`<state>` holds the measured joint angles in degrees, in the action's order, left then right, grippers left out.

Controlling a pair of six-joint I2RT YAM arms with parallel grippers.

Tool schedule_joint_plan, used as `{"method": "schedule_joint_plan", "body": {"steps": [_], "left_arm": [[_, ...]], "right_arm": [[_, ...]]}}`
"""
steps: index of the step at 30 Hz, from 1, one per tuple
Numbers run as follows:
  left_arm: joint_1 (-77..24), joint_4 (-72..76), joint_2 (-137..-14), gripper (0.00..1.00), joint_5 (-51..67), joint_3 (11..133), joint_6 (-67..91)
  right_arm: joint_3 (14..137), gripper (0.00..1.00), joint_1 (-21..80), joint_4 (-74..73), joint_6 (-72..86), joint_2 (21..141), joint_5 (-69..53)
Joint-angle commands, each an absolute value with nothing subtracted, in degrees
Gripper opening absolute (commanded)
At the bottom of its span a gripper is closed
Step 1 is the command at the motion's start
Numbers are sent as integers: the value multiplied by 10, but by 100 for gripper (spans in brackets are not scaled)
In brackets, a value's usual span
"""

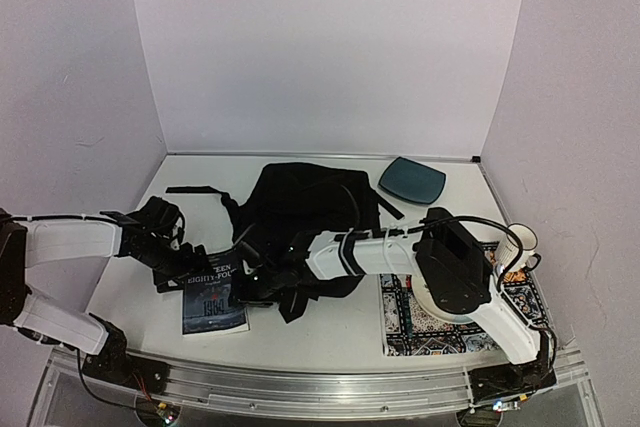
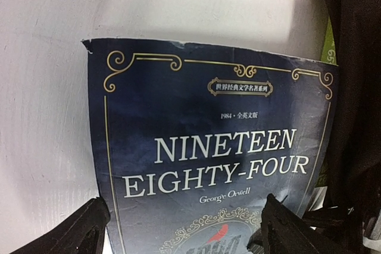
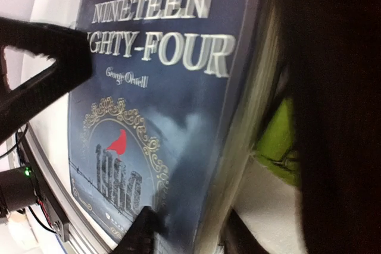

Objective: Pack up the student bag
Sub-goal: Pick up the book from the center of the board.

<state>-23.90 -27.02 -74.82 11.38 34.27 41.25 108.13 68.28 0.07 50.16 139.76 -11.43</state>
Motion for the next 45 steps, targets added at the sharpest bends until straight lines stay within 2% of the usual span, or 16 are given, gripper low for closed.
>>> {"method": "schedule_joint_plan", "body": {"steps": [1, 4, 5, 17, 28, 36, 40, 45], "left_arm": [[-256, -243, -760, 91, 236, 303, 449], [-256, -247, -737, 91, 214, 305, 460], [-256, -249, -727, 91, 204, 307, 463], [-255, -315, -521, 96, 15, 423, 478], [-255, -321, -442, 99, -45, 494, 483], [-255, -283, -420, 100, -9, 510, 512], [-255, -179, -413, 99, 81, 461, 555], [-256, -16, -407, 99, 139, 375, 628]], "right_arm": [[1088, 16, 686, 81, 488, 1411, -136], [1077, 1, 686, 92, 480, 1382, -143], [1073, 0, 686, 96, 478, 1372, -146], [1055, 0, 686, 121, 432, 1249, -146], [1035, 0, 660, 132, 408, 1141, -104], [999, 0, 636, 164, 401, 1044, -29], [965, 0, 628, 195, 409, 1009, 24], [921, 0, 621, 247, 430, 980, 52]]}}
